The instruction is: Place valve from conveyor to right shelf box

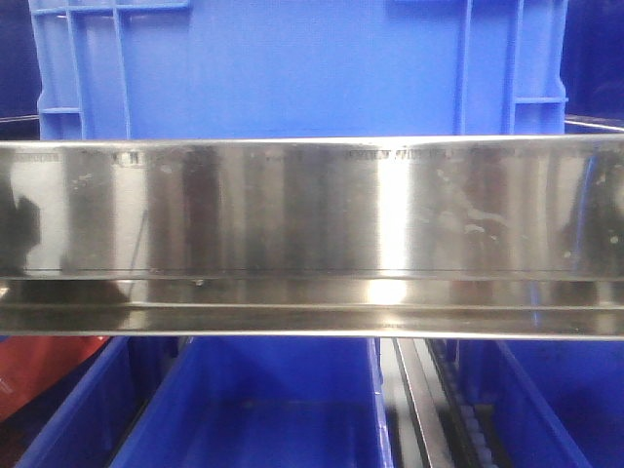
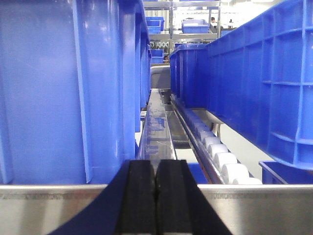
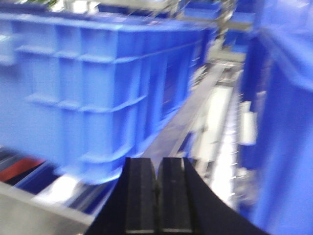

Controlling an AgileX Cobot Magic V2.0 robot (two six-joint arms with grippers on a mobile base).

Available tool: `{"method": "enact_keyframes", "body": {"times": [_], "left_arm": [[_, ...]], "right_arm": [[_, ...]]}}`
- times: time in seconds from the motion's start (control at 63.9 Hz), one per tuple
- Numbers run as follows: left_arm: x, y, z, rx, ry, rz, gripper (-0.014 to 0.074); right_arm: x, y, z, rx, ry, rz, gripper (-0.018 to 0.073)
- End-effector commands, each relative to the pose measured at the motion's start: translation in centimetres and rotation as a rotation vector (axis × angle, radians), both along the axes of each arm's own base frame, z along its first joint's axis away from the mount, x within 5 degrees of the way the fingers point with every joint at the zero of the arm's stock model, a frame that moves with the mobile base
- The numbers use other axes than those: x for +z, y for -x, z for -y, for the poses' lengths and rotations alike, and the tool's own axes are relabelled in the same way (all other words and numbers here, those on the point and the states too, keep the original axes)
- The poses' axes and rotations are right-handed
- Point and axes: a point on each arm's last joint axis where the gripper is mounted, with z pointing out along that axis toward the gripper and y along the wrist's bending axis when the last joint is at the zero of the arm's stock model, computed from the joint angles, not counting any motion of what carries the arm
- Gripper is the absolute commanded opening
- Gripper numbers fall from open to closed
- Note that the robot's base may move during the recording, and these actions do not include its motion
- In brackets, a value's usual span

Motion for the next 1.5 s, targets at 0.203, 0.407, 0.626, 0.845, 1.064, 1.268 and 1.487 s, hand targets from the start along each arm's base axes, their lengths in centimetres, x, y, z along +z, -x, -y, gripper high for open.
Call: {"method": "enact_keyframes", "body": {"times": [0.203, 0.407, 0.626, 0.845, 1.064, 1.268, 1.487], "left_arm": [[0.2, 0.1, 0.0, 0.0, 0.018, 0.025, -0.0111], [0.2, 0.1, 0.0, 0.0, 0.018, 0.025, -0.0111], [0.2, 0.1, 0.0, 0.0, 0.018, 0.025, -0.0111], [0.2, 0.1, 0.0, 0.0, 0.018, 0.025, -0.0111], [0.2, 0.1, 0.0, 0.0, 0.018, 0.025, -0.0111], [0.2, 0.1, 0.0, 0.0, 0.018, 0.025, -0.0111], [0.2, 0.1, 0.0, 0.0, 0.018, 0.025, -0.0111]], "right_arm": [[-3.4, 0.6, 1.6, -0.24, -0.01, 0.065, -0.0162], [-6.2, 1.1, 1.8, -0.263, -0.01, 0.069, -0.0162], [-8.8, 0.6, 2.0, -0.289, -0.023, 0.076, -0.0162], [-8.7, 0.6, 2.0, -0.292, 0.015, 0.091, -0.0162], [-8.7, 0.6, 2.0, -0.292, 0.014, 0.095, -0.0162], [-8.7, 0.6, 2.0, -0.292, 0.014, 0.096, -0.0162], [-8.7, 0.6, 2.0, -0.292, 0.014, 0.096, -0.0162]]}}
